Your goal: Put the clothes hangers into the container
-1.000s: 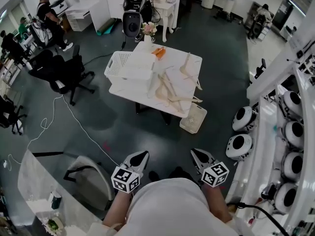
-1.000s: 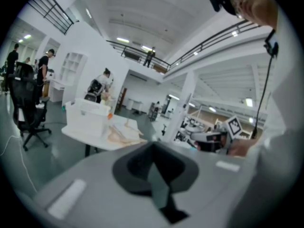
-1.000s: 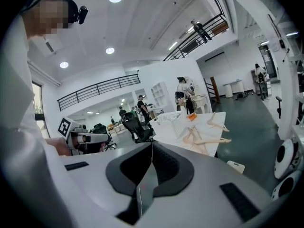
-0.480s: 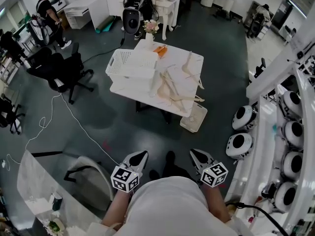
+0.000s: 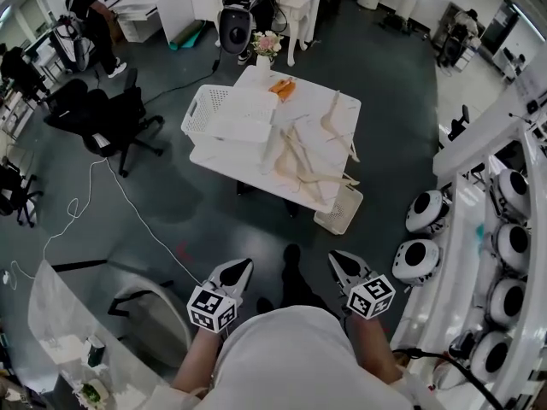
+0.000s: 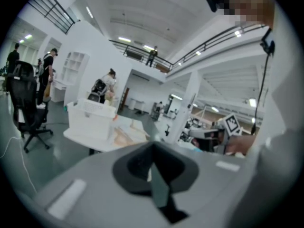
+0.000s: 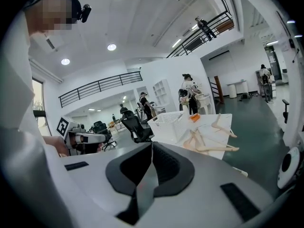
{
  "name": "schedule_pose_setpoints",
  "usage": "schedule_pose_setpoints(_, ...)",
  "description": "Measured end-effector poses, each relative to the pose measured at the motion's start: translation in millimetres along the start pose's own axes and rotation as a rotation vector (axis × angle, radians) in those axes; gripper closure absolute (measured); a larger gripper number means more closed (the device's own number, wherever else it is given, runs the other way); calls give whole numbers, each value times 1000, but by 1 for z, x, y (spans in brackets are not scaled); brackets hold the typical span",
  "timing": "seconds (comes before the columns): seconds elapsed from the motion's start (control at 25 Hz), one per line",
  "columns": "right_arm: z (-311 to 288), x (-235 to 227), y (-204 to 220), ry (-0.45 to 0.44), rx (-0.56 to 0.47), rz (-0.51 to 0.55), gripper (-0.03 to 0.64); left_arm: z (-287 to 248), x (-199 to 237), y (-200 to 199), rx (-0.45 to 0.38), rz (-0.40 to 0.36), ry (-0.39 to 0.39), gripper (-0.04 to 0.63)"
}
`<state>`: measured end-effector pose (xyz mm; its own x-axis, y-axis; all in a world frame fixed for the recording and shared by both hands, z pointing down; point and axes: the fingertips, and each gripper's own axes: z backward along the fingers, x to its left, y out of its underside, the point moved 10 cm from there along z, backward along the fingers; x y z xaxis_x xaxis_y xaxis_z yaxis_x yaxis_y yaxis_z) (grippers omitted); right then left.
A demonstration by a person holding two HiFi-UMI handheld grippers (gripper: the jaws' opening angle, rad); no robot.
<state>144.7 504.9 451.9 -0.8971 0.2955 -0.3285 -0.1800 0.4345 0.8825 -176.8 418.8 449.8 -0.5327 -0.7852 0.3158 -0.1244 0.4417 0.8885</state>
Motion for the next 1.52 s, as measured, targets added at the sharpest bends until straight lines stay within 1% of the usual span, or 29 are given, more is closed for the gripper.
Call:
schedule_pose_setpoints(0.2, -28, -31, -17, -28, 16, -5, 614, -30, 13, -15, -20, 14, -11, 594)
schedule_pose_setpoints(0.68, -75, -93, -47, -43, 46, -30, 614, -90, 45, -47, -2, 16, -14, 593)
schedule_pose_setpoints(0.84, -94, -116, -54, -55, 55, -9, 614, -107, 53, -61, -6, 12, -14, 593)
schedule_pose_setpoints(1.0, -115, -142, -61, -65, 42, 11, 614, -127, 61, -69, -5, 9, -15, 592)
schedule_pose_setpoints(1.16, -125, -167, -69, -99, 29, -19, 614, -151, 69, -73, -17, 17, -34, 592)
schedule_pose_setpoints(1.36, -143, -200, -80, -136, 68, -37, 614, -183, 81, -83, -58, 68, -48, 592)
schedule_pose_setpoints(1.52, -160, -219, -88, -171, 106, -27, 614, -208, 88, -89, -48, 62, -60, 592)
